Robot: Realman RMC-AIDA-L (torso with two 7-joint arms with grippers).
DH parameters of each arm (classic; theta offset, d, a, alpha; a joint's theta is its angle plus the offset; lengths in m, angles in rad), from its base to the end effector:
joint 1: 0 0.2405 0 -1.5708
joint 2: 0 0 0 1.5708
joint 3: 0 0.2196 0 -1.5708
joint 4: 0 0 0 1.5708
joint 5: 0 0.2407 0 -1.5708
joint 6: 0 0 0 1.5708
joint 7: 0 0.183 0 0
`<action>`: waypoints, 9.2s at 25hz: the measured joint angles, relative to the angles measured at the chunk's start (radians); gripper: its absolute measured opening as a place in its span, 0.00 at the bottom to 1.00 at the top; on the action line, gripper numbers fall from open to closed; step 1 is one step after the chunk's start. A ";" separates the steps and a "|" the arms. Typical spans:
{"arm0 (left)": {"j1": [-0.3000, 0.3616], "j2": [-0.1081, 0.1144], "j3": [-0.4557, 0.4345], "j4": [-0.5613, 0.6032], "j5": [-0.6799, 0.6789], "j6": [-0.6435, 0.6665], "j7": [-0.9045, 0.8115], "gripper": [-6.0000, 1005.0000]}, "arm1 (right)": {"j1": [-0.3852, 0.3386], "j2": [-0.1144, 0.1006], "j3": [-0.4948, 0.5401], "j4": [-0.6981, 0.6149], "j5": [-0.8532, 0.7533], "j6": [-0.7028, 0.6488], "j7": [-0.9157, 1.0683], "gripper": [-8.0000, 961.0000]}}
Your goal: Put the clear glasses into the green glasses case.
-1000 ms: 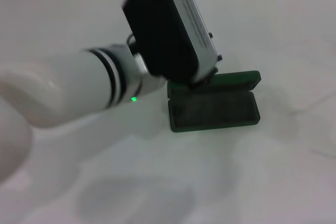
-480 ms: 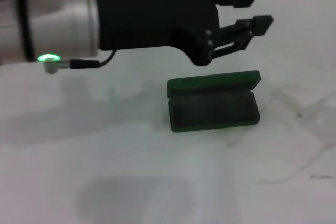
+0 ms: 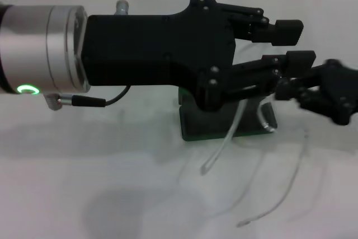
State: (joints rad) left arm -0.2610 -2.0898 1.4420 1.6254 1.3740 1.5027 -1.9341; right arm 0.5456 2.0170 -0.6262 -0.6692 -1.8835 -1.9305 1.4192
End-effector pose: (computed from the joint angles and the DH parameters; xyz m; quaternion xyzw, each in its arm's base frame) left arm -0.0030 0.2821 0.0299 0.9311 0.0429 0.3620 0.0121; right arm 0.1970 0.3207 0.0355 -0.9238 0.1525 0.3503 0.0240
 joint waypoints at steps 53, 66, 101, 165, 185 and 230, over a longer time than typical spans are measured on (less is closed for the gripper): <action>-0.175 -0.003 -0.086 -0.541 -0.189 0.200 0.218 0.04 | 0.066 0.006 -0.089 0.141 0.276 -0.063 -0.109 0.08; -0.178 -0.005 -0.084 -0.582 -0.234 0.196 0.304 0.04 | 0.073 0.008 -0.100 0.167 0.284 -0.075 -0.116 0.08; -0.159 -0.009 -0.044 -0.656 -0.267 0.191 0.395 0.03 | 0.083 0.011 -0.138 0.217 0.310 -0.065 -0.144 0.08; -0.106 0.018 -0.159 -0.682 -0.306 0.300 0.439 0.03 | -0.041 -0.069 -0.122 0.223 0.653 -0.117 -0.181 0.08; -0.233 -0.002 0.104 -0.812 -0.313 0.301 0.497 0.03 | 0.041 0.005 -0.212 0.346 0.970 -0.145 -0.277 0.08; -0.254 -0.007 0.115 -0.962 -0.538 0.241 0.621 0.03 | 0.086 0.009 -0.607 0.373 0.991 0.046 -0.391 0.08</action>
State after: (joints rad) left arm -0.5148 -2.0967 1.5569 0.6632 0.8361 1.7438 -1.3129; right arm 0.6313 2.0258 -1.2328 -0.2961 -0.8928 -1.8849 1.0283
